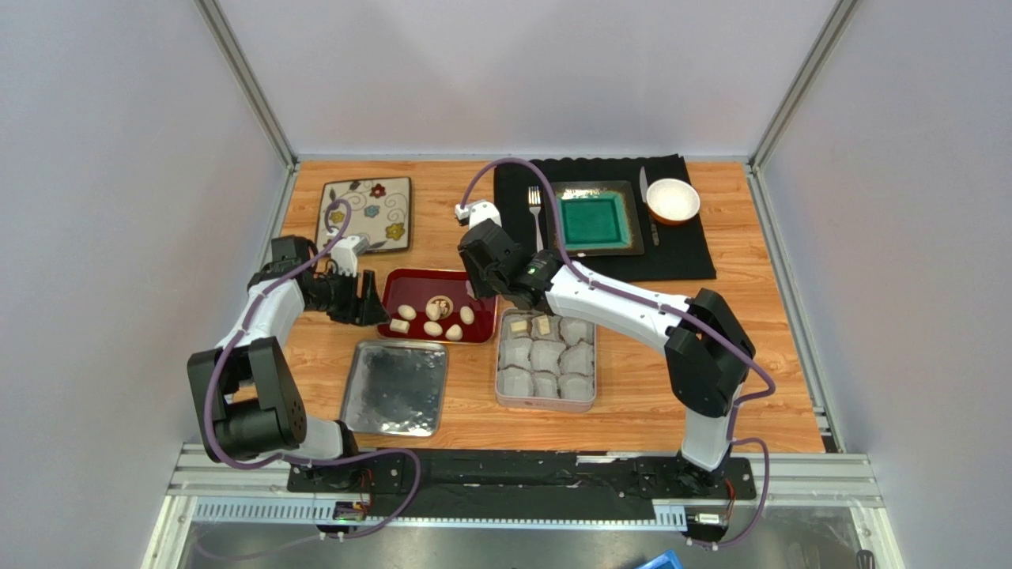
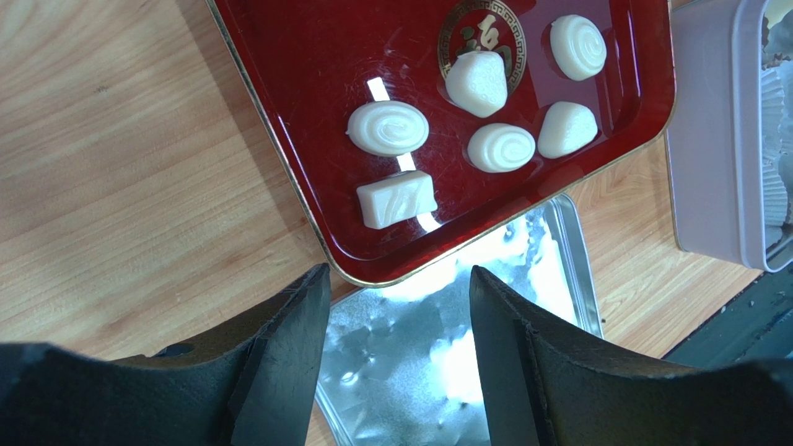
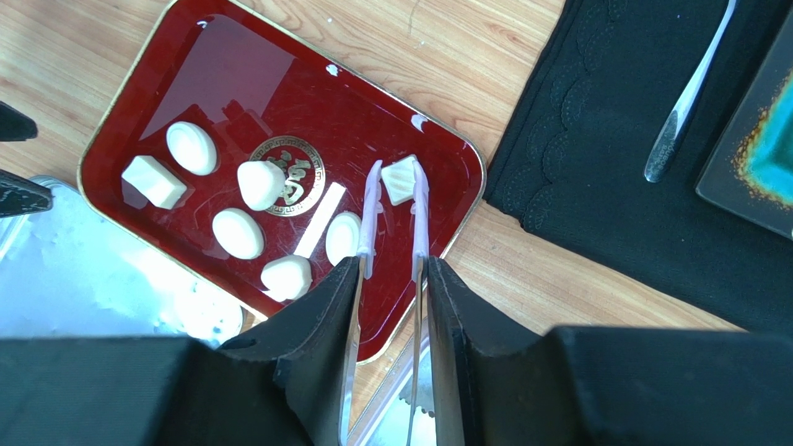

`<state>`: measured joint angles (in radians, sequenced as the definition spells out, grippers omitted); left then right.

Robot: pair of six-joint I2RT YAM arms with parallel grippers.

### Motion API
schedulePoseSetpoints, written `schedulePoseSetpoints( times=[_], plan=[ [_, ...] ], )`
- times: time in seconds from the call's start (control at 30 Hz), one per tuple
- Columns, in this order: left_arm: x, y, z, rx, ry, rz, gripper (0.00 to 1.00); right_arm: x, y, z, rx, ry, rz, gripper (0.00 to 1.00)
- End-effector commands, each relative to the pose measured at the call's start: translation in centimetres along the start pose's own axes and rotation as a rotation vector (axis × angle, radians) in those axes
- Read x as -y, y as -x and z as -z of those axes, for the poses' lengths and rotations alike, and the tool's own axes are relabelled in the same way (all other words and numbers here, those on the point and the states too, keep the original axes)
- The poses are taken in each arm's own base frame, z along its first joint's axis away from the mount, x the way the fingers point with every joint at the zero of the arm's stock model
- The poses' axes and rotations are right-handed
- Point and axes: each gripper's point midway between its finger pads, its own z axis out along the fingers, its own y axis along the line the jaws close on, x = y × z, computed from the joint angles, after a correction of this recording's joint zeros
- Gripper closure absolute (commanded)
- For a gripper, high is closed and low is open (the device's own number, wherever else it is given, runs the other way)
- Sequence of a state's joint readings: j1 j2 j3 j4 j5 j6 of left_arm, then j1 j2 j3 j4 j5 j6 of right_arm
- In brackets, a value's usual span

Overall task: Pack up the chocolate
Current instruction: Pick up the fake chocolate from the plate.

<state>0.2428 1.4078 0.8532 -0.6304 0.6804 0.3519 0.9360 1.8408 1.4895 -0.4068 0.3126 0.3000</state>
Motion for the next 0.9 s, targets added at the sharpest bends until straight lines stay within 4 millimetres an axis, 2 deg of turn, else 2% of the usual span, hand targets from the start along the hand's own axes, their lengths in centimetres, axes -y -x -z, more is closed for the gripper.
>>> schedulePoseSetpoints(
  times=[0.0,0.87],
  plan=[
    [0.5,1.2,0.8,0.040,-0.010,-0.057,0.35,-0.8,1.3,-0.2,0.045,0.010,-0.017,0.66],
    [0.5,1.5,0.9,0.043,-0.018,-0.059,0.35,0.4,1.3,-1.2,0.033,-0.003,-0.017,0.64]
  ],
)
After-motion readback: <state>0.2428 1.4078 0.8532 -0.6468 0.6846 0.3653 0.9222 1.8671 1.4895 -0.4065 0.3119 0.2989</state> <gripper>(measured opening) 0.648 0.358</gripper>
